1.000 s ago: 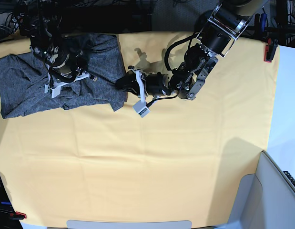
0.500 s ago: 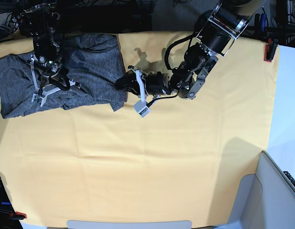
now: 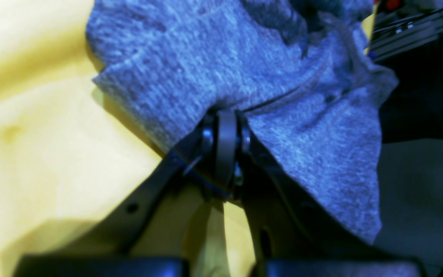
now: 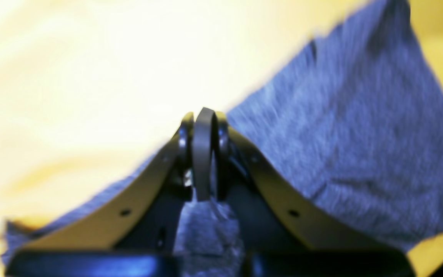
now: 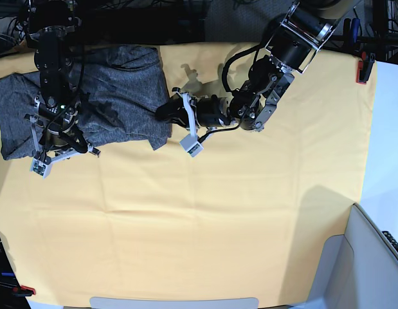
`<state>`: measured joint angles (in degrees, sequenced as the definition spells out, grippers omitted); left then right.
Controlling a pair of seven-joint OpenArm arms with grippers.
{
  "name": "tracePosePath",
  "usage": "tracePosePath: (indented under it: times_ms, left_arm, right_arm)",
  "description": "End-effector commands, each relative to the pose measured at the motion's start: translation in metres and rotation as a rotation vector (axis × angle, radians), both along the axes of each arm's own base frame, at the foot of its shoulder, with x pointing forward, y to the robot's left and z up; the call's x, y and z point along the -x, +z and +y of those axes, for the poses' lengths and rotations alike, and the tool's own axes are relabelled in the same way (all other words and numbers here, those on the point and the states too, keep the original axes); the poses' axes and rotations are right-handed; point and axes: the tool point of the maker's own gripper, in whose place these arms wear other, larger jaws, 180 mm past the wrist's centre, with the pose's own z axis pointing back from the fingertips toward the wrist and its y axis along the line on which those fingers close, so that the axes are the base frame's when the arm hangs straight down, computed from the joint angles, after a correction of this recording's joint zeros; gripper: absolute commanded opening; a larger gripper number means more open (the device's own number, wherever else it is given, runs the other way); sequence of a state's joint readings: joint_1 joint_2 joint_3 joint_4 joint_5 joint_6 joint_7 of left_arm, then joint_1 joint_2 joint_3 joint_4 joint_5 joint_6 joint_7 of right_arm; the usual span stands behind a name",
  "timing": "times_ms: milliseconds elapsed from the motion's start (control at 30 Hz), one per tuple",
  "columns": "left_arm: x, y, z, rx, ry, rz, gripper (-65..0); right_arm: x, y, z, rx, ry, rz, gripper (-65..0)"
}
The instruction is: Fold the T-shirt properly
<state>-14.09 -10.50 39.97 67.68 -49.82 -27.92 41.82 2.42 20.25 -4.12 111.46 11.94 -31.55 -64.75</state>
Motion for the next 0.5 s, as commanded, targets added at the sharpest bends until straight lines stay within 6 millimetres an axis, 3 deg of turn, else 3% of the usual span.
tracePosePath:
  times_ms: [0, 267, 467]
  left_arm:
    - [0.005, -0.017, 0.020, -0.140, -0.034, 0.002, -64.6]
    - [0.003, 0.022, -0.001, -0.063, -0.068, -0.097, -63.4]
    - [-0.011, 0.063, 0.008, 0.021, 0.024, -0.188, -52.6]
  right_arm:
    - [-0.006, 0.024, -0.013, 0.039, -0.025, -0.072, -65.0]
    - [0.010, 0.050, -0.058, 0.048, -0.167, -0.151, -65.0]
    - [0.028, 0.053, -0.091, 0.106, -0.185, -0.128, -65.0]
